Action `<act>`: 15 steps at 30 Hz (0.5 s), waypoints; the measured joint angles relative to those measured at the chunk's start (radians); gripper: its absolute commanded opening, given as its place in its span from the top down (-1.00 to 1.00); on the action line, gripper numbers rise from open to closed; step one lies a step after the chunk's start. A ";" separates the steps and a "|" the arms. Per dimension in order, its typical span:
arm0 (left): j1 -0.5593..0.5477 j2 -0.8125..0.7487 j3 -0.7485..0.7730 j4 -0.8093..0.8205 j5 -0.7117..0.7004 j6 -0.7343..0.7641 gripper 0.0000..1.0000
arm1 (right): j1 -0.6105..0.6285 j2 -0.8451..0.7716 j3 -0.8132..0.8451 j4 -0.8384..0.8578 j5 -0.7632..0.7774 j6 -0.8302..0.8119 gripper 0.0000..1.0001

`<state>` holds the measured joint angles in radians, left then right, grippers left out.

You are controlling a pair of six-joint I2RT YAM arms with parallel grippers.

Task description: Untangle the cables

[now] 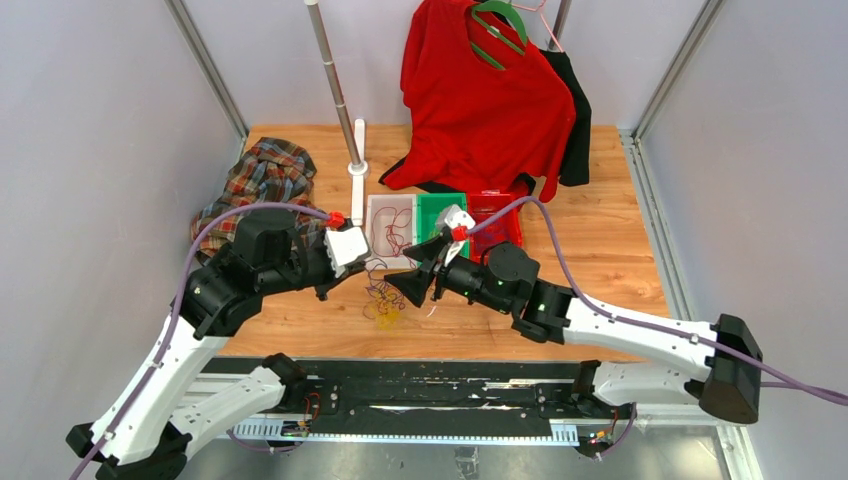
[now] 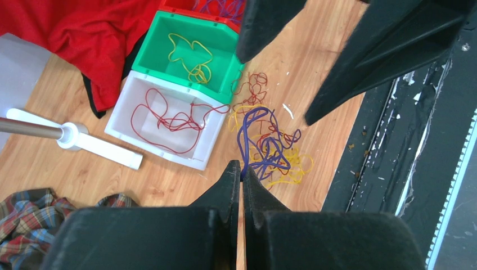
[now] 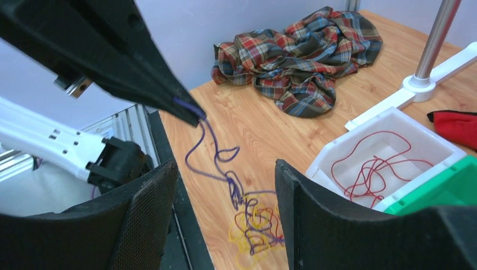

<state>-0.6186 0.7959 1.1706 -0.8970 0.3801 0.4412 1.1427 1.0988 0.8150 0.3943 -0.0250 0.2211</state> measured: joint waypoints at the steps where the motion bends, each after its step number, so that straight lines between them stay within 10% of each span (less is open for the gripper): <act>1: 0.000 0.000 0.000 -0.003 0.000 0.000 0.99 | 0.003 0.019 0.006 0.014 0.006 -0.005 -0.28; 15: 0.000 0.001 0.019 -0.048 0.044 0.017 0.99 | 0.003 0.209 0.045 0.197 0.134 0.022 -0.27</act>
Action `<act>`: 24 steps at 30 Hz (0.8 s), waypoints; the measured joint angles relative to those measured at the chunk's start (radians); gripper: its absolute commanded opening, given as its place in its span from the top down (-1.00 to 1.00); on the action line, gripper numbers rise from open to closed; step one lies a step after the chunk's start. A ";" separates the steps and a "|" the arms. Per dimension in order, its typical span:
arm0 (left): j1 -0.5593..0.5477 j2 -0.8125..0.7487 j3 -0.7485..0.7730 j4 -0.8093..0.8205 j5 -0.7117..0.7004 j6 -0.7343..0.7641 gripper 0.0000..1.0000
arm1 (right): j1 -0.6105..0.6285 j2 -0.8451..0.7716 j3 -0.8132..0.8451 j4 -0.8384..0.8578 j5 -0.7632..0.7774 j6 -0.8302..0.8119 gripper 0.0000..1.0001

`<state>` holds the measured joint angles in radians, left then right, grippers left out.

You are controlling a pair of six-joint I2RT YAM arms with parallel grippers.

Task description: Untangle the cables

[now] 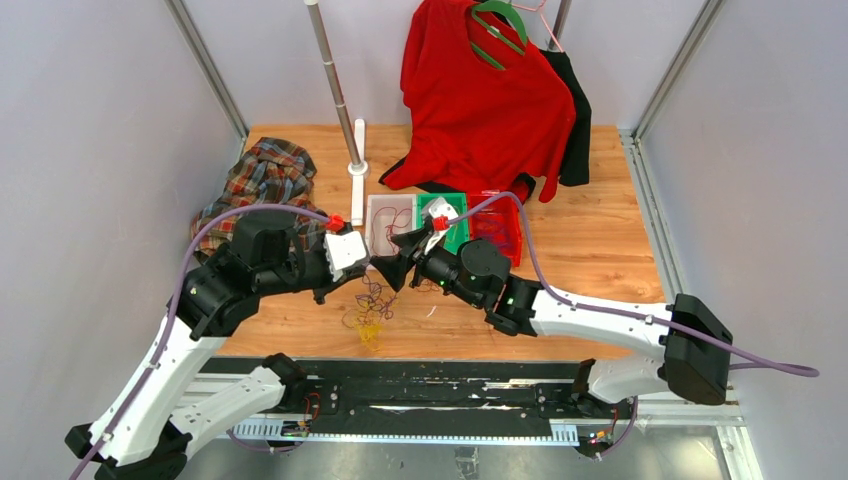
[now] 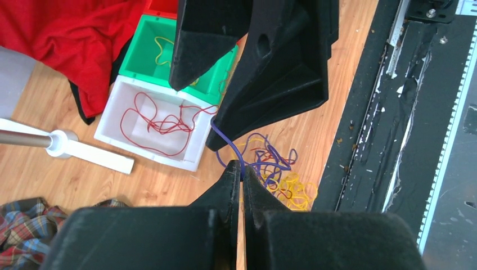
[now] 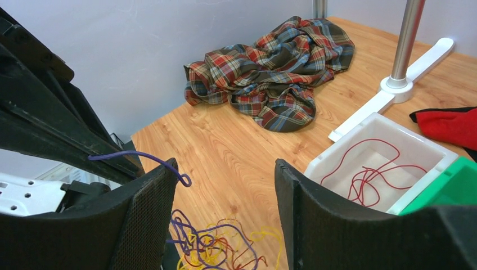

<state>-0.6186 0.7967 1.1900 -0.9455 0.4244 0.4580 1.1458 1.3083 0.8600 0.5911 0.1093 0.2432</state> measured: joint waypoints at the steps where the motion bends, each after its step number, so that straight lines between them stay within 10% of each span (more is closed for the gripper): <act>1: 0.000 0.000 0.003 0.000 0.003 0.002 0.99 | 0.000 0.005 0.000 0.006 0.000 0.005 -0.27; 24: 0.000 0.073 0.161 -0.030 0.062 0.049 0.99 | 0.000 0.160 -0.035 0.204 -0.083 0.177 -0.27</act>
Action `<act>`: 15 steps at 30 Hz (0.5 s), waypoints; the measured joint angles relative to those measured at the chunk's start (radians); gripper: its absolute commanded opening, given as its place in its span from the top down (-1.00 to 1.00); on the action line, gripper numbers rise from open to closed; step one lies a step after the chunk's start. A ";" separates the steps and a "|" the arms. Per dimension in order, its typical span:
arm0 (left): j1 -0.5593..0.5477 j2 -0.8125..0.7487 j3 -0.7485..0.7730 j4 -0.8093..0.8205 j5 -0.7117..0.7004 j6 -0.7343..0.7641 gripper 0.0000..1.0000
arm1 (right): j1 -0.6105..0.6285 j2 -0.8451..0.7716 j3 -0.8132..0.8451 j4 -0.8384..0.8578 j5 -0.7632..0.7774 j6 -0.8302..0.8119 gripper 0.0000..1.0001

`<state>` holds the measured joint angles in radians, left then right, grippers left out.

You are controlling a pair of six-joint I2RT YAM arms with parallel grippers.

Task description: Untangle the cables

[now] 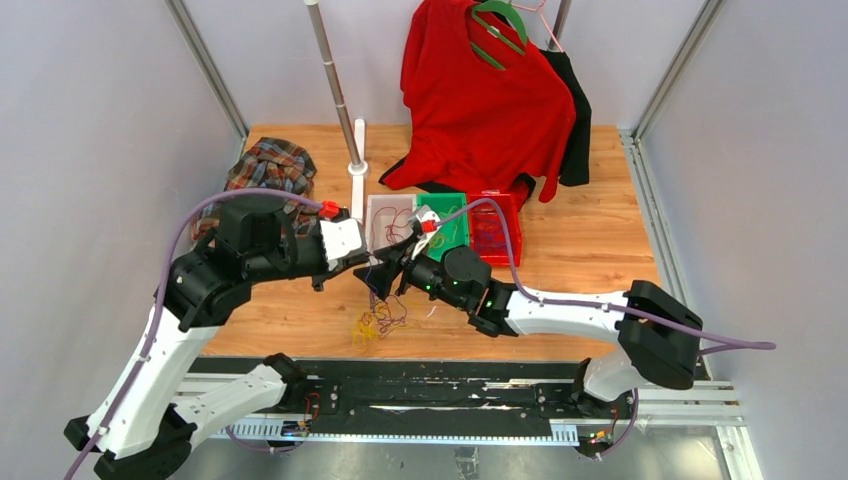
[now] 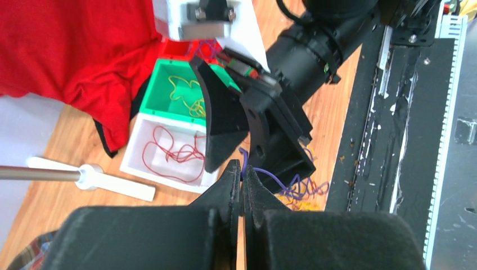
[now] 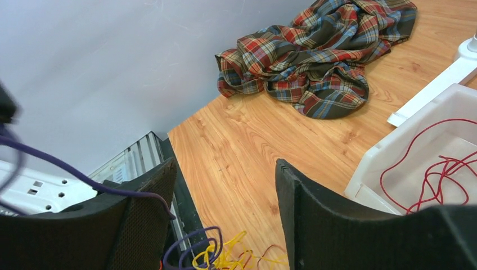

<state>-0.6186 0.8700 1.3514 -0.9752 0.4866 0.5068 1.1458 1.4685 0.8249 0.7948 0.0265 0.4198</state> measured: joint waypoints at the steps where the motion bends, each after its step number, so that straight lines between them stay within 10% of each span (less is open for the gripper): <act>1: 0.000 0.006 0.014 -0.001 0.007 -0.002 0.99 | 0.000 0.004 0.000 0.003 0.000 0.003 -0.25; 15: 0.000 0.159 0.374 -0.008 0.121 -0.092 0.99 | 0.000 0.092 -0.028 0.004 0.053 0.008 0.03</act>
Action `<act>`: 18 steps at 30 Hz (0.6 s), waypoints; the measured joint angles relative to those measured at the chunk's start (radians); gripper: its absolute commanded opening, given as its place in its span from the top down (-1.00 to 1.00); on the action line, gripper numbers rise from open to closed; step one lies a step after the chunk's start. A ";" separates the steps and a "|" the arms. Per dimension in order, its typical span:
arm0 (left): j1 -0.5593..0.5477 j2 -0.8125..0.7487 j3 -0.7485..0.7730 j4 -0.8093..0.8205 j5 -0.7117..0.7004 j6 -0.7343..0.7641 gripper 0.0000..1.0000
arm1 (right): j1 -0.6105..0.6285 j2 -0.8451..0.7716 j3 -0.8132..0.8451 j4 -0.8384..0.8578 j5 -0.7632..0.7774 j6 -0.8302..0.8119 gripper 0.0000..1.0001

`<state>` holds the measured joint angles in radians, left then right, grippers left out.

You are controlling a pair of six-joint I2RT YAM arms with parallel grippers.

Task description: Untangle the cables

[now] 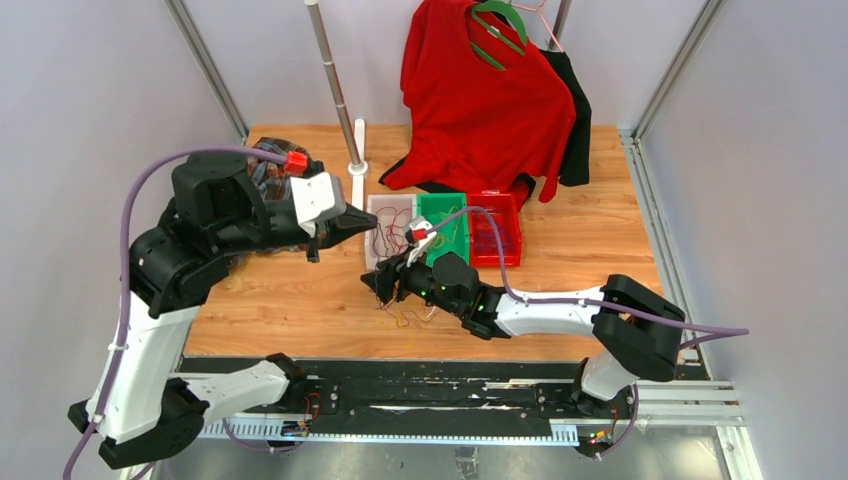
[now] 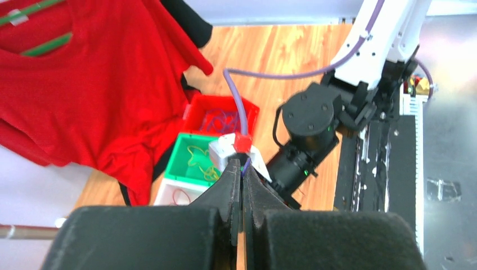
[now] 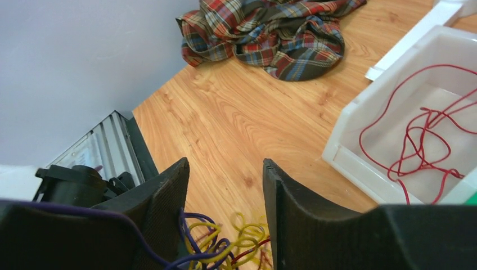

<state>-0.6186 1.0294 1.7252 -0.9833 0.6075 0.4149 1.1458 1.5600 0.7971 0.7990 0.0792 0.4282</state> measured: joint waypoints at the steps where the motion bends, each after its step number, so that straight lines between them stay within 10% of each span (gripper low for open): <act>1: 0.000 0.015 0.034 0.000 0.004 -0.008 0.99 | 0.000 0.001 -0.005 -0.002 0.005 0.000 0.05; 18: 0.000 0.177 0.502 -0.003 -0.018 -0.085 0.99 | 0.000 0.019 -0.182 0.028 0.105 0.029 0.04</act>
<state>-0.6186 1.2068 2.2269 -0.9867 0.5892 0.3294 1.1458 1.5787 0.6155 0.8272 0.1841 0.4572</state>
